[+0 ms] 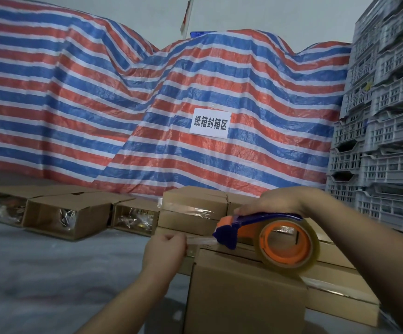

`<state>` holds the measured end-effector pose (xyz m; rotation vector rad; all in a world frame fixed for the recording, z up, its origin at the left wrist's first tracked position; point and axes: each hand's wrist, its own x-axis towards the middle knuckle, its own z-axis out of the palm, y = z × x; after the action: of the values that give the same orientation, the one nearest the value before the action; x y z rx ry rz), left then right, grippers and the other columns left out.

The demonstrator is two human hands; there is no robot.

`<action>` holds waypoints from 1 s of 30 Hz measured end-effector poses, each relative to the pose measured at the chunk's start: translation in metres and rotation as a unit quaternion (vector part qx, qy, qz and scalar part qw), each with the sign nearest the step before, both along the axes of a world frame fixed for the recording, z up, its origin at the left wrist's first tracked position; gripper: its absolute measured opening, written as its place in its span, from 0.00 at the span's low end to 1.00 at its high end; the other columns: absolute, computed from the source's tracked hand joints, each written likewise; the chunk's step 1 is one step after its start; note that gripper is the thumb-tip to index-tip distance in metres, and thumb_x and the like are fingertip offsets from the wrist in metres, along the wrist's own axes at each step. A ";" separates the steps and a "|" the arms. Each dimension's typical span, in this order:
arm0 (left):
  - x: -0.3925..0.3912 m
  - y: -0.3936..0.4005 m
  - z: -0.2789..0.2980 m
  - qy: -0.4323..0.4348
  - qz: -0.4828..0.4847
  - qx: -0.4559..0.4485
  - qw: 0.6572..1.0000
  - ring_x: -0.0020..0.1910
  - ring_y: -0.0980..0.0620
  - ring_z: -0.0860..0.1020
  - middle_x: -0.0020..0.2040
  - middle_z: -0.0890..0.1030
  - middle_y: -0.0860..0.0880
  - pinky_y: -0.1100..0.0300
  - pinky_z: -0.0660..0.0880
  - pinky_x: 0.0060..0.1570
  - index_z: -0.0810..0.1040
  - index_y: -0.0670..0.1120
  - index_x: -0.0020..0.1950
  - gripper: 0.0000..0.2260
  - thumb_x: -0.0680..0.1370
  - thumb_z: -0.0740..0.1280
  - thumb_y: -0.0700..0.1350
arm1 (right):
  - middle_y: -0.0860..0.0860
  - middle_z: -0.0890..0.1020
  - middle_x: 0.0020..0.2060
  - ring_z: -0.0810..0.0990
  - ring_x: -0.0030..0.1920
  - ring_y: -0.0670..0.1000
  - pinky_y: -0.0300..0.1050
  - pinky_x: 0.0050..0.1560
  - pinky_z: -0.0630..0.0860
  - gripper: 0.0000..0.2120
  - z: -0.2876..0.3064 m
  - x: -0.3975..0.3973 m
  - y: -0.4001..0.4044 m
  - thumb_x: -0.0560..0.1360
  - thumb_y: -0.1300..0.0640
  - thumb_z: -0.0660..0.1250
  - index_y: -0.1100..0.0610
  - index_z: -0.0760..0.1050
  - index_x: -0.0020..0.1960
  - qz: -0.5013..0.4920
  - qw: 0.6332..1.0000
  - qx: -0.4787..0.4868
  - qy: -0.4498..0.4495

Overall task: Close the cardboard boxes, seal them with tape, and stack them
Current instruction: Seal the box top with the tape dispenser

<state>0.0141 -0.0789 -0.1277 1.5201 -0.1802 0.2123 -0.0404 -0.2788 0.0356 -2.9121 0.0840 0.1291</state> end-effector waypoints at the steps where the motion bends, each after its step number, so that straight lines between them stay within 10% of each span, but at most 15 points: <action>1: 0.001 0.000 -0.003 0.007 -0.004 0.002 1.000 0.33 0.48 0.70 0.31 0.72 0.46 0.54 0.67 0.38 0.74 0.45 0.33 0.11 0.76 0.63 0.42 | 0.43 0.81 0.29 0.78 0.28 0.41 0.33 0.34 0.74 0.24 0.000 0.002 0.003 0.77 0.31 0.59 0.51 0.78 0.51 -0.001 1.000 -0.008 0.007; 20: 0.006 -0.010 -0.018 0.122 -0.101 0.042 0.987 0.26 0.54 0.65 0.33 0.72 0.47 0.63 0.64 0.25 0.75 0.44 0.38 0.13 0.82 0.62 0.45 | 0.41 0.82 0.28 0.80 0.29 0.39 0.31 0.34 0.74 0.19 -0.003 0.011 0.005 0.80 0.34 0.57 0.48 0.76 0.50 0.007 1.000 -0.022 0.018; 30: 0.005 -0.010 -0.024 0.197 -0.102 0.109 0.969 0.35 0.51 0.70 0.42 0.74 0.46 0.60 0.69 0.36 0.75 0.46 0.48 0.19 0.80 0.60 0.61 | 0.41 0.83 0.30 0.82 0.31 0.39 0.30 0.34 0.75 0.16 -0.004 0.009 0.007 0.80 0.36 0.58 0.47 0.75 0.51 0.006 1.000 -0.008 0.024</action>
<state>0.0196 -0.0890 -0.1517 1.7157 -0.0420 -0.2836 -0.0312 -0.2714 0.0318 -2.9257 0.0763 0.2000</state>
